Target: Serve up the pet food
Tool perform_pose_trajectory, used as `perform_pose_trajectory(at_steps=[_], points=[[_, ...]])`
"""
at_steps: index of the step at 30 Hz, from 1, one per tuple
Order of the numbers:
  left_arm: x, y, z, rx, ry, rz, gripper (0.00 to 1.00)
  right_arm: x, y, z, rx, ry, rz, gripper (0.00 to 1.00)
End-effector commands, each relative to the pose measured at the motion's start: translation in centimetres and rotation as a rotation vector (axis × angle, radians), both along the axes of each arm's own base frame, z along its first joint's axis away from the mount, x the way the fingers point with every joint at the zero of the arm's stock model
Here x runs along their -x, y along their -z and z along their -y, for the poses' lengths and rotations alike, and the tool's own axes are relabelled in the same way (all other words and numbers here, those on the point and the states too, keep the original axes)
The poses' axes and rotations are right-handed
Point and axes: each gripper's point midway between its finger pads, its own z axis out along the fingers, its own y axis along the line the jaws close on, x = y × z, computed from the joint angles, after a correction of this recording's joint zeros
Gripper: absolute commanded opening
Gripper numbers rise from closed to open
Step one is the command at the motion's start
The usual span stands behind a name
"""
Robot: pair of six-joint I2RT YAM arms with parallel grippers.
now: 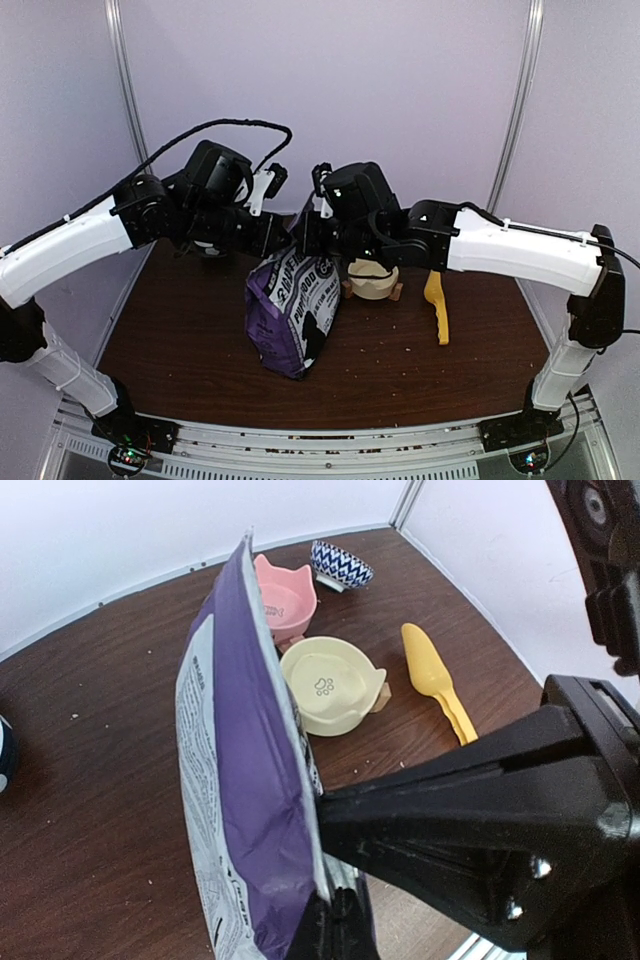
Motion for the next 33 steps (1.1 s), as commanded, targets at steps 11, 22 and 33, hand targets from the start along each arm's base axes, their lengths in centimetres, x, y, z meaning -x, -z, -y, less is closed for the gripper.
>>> perform_pose_trajectory(at_steps=[11, 22, 33], points=[[-0.9, -4.7, -1.4, 0.089, -0.061, 0.132, 0.0, 0.8, 6.6, 0.9, 0.201, 0.013, -0.093, 0.0], [-0.9, -5.3, -1.6, 0.103, -0.065, 0.145, 0.0, 0.7, 7.4, 0.9, 0.216, 0.014, -0.102, 0.0], [-0.8, -5.6, -1.8, 0.11, -0.068, 0.151, 0.0, 0.7, 8.4, 0.8, 0.232, 0.012, -0.114, 0.0]])
